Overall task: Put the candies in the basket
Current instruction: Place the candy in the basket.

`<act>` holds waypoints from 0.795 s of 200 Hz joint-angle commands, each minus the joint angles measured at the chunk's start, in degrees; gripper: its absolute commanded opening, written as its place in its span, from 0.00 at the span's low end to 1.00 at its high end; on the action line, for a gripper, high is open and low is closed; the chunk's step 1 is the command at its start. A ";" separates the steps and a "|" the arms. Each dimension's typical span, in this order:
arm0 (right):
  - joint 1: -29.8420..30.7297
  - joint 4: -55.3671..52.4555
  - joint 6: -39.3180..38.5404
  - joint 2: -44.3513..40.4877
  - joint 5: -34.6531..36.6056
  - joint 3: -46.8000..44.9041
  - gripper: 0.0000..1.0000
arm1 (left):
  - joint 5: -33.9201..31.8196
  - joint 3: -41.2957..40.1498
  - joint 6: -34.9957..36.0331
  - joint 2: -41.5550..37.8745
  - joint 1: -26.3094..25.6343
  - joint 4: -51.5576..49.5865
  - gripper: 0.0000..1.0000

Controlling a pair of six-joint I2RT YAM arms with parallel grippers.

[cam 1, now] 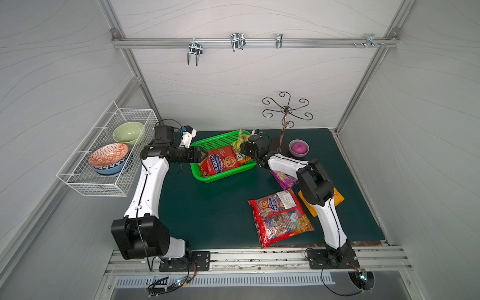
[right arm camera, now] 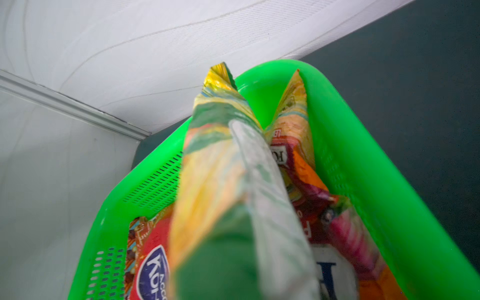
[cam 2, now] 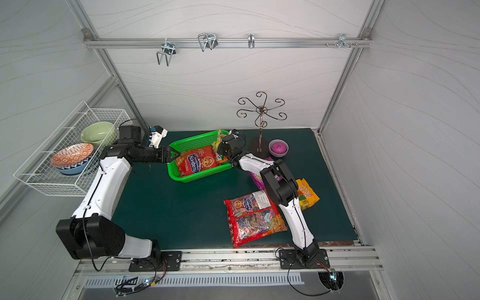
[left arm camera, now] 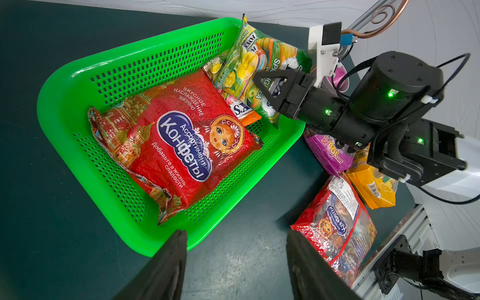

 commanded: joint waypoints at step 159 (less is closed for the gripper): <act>-2.35 -13.97 -10.16 -13.56 -12.32 -5.56 0.45 | 1.14 -1.32 0.90 -0.65 0.06 0.80 0.65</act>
